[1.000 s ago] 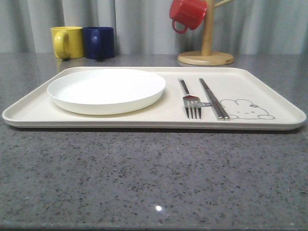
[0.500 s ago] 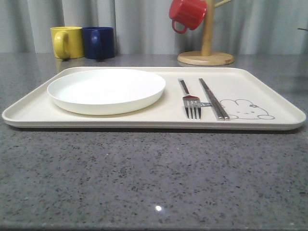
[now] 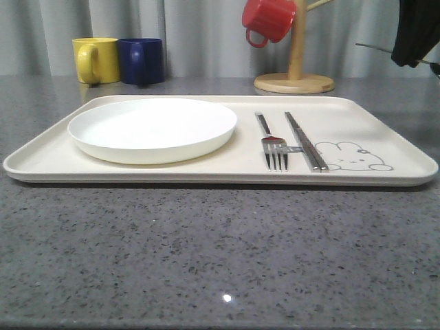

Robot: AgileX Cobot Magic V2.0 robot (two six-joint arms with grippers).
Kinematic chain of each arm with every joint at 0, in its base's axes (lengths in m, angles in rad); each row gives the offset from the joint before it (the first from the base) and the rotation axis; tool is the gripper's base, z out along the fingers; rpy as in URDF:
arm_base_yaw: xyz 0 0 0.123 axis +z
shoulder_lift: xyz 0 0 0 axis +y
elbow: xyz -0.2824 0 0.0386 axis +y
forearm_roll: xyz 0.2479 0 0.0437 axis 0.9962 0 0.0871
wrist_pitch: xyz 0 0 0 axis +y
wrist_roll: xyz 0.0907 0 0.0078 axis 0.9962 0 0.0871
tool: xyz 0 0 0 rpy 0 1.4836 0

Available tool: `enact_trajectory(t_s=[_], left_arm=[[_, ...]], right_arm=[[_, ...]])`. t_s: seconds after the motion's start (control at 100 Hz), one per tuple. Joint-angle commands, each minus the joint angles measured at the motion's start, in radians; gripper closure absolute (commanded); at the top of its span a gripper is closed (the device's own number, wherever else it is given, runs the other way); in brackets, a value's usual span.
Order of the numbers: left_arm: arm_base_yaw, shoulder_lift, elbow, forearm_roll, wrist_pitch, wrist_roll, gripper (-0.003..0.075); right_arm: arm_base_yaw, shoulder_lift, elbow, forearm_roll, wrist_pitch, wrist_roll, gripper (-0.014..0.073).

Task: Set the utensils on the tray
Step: 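Grasp the spoon with the right gripper and set it on the tray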

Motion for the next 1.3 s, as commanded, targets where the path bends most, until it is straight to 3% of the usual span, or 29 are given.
enact_trajectory(t_s=[0.0,0.61,1.29], left_arm=[[0.0,0.001,-0.029,-0.003,-0.075,-0.008,0.0738],[0.0,0.001,-0.029,-0.003,-0.075,-0.008,0.0738],[0.0,0.001,-0.029,-0.003,-0.075,-0.008,0.0738]], right_arm=[[-0.001,-0.044,-0.033,0.001,-0.049,0.048,0.0642],[0.052,-0.008,-0.032,-0.024,-0.139,0.136,0.0642],[0.132,0.118,-0.032,-0.036,-0.141,0.173,0.0641]])
